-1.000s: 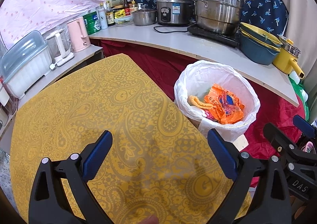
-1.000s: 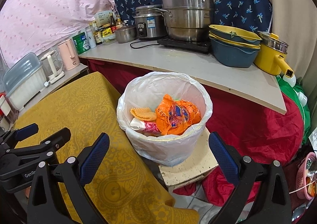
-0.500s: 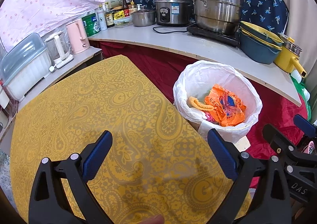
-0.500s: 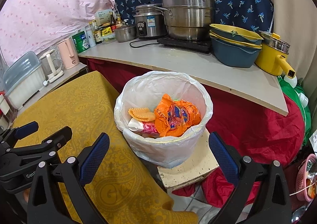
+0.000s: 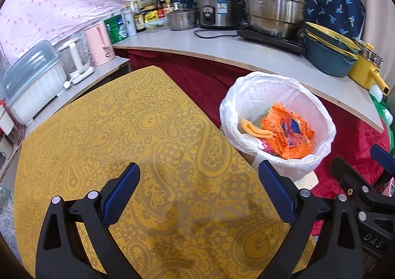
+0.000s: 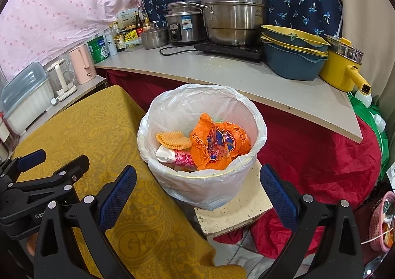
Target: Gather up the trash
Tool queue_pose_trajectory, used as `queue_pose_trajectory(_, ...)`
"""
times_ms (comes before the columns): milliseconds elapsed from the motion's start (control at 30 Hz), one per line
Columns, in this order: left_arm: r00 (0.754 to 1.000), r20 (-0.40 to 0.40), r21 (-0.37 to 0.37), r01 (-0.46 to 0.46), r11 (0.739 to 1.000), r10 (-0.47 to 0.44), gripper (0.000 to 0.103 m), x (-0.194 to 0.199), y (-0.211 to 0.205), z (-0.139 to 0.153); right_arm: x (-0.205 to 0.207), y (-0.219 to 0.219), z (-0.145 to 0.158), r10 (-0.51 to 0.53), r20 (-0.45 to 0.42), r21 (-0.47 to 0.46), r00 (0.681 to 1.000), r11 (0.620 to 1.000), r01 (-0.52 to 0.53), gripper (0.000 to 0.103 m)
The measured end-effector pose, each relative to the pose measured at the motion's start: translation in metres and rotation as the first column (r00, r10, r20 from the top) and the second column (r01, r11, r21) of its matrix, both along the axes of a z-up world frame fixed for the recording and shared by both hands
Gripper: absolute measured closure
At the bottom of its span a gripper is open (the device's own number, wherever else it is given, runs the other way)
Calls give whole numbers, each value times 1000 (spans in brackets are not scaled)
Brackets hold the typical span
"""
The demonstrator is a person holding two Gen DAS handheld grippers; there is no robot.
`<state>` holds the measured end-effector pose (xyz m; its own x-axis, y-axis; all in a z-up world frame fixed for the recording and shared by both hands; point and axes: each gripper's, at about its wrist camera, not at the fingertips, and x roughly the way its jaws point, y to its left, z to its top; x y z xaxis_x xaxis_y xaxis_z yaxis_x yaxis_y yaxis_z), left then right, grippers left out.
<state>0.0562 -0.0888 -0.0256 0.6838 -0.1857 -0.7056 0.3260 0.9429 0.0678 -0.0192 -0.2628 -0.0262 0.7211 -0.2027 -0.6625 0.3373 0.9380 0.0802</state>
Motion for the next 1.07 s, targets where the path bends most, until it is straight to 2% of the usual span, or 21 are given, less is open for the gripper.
queue_pose_trajectory(900,1000,-8,9,-1,1000,1,11,2,-5,-4,2,-3,-6,-6,-6,4,1000,1000,6,6)
queue_pose_trajectory(1067,1000,-13,-9,0,1000,0,11,1,-2,-4,0,-1,-3,-8,0,2,1000,1000,8,6)
